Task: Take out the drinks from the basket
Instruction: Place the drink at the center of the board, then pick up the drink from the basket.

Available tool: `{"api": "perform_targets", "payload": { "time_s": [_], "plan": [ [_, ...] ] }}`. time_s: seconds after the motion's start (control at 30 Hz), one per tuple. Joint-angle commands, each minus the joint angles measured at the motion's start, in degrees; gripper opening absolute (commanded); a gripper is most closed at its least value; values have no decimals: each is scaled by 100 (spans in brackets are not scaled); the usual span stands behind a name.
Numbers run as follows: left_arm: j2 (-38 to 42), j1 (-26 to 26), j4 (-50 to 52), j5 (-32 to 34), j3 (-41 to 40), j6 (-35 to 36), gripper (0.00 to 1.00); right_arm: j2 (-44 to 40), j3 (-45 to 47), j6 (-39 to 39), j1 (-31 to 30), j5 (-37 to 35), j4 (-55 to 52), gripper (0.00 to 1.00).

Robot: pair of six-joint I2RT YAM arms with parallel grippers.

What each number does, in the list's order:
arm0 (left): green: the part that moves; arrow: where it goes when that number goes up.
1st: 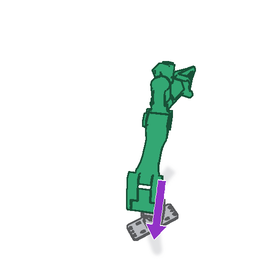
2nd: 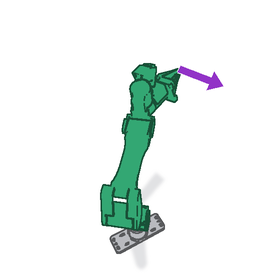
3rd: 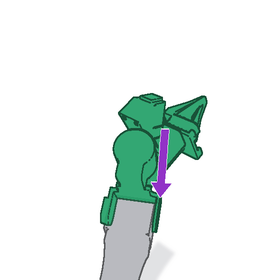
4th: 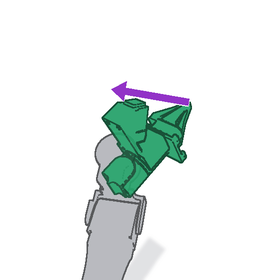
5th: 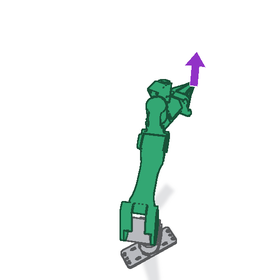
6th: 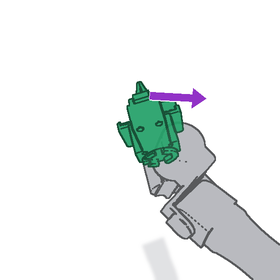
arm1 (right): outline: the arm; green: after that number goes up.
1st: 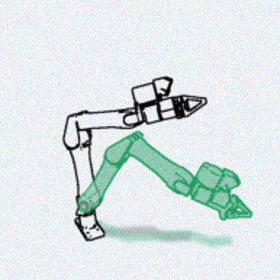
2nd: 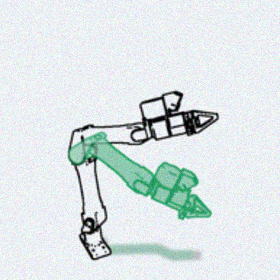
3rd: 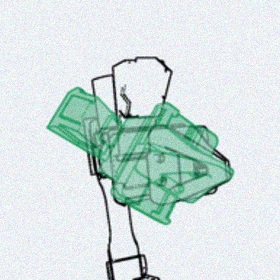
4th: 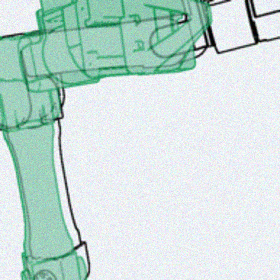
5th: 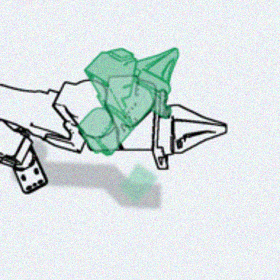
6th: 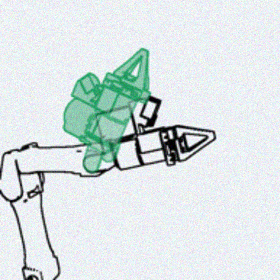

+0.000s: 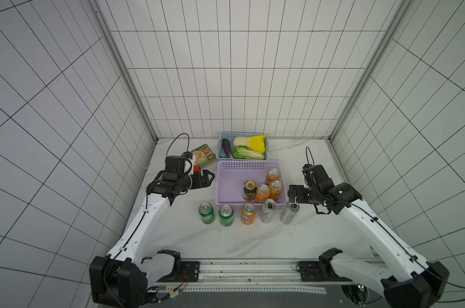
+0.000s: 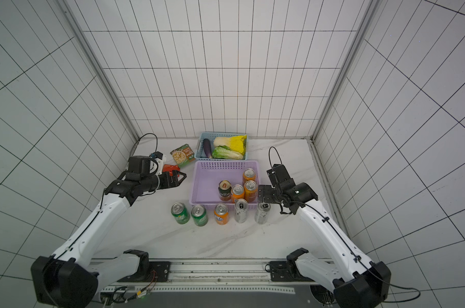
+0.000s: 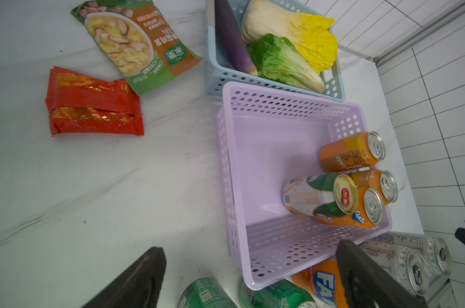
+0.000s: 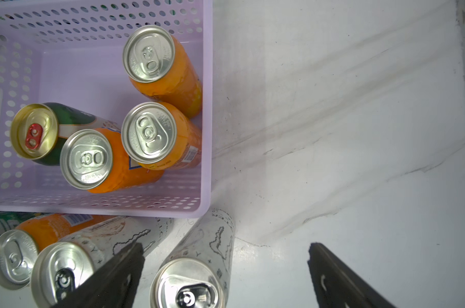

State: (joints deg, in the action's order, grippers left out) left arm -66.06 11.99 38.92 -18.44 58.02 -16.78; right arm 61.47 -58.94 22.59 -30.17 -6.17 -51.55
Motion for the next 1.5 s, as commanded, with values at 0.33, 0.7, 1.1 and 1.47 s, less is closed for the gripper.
{"api": "perform_targets", "payload": {
  "time_s": [0.33,0.7,1.1,1.47],
  "plan": [
    [-1577,1837,1032,438,1901,1945,98,-85,-154,-680,1259,577,-93,99],
    [-3135,2425,1939,996,3230,2964,97,-161,93,-898,2065,1194,114,99],
    [-4414,2920,2436,1397,4081,3313,95,-196,162,-943,2195,1164,167,99],
    [-4931,3044,2241,1352,4199,3343,91,-214,187,-949,2226,1119,180,99]
  ]
}}
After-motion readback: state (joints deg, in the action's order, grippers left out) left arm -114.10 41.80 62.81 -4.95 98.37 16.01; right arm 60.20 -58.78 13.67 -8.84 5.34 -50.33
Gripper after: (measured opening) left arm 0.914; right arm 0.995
